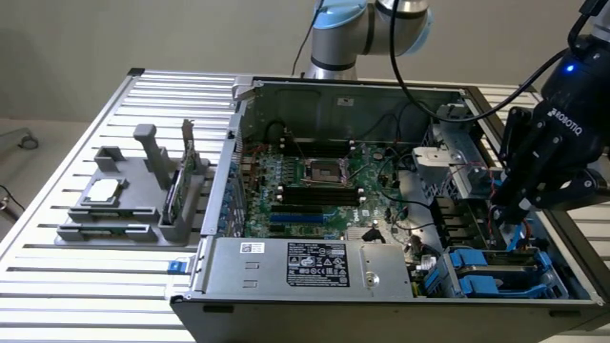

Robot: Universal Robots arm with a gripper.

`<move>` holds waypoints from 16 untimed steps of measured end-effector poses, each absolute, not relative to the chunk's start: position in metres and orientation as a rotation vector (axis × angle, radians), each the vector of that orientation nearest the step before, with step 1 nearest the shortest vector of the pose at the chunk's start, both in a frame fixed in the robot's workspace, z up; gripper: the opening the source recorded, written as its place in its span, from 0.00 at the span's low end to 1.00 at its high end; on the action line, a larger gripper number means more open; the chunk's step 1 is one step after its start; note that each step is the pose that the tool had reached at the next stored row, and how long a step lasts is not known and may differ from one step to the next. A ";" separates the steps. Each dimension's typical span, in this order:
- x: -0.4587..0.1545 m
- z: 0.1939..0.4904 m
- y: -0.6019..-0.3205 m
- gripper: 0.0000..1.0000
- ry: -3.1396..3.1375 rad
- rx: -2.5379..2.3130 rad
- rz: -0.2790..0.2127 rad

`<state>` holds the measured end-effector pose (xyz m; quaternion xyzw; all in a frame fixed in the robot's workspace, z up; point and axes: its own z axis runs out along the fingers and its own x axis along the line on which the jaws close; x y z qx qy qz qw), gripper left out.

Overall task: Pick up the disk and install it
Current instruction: 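Insert the first disk wire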

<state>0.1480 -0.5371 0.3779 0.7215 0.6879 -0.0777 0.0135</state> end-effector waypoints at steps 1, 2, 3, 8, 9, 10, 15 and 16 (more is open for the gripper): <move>0.148 0.378 -0.537 0.31 2.142 2.247 -0.243; 0.148 0.377 -0.537 0.31 2.142 2.247 -0.243; 0.148 0.377 -0.537 0.31 2.142 2.246 -0.244; 0.148 0.374 -0.535 0.31 2.144 2.243 -0.243; 0.148 0.374 -0.535 0.31 2.144 2.242 -0.243; 0.148 0.374 -0.535 0.31 2.145 2.242 -0.243; 0.150 0.374 -0.534 0.22 2.145 2.240 -0.244; 0.150 0.374 -0.534 0.22 2.145 2.240 -0.244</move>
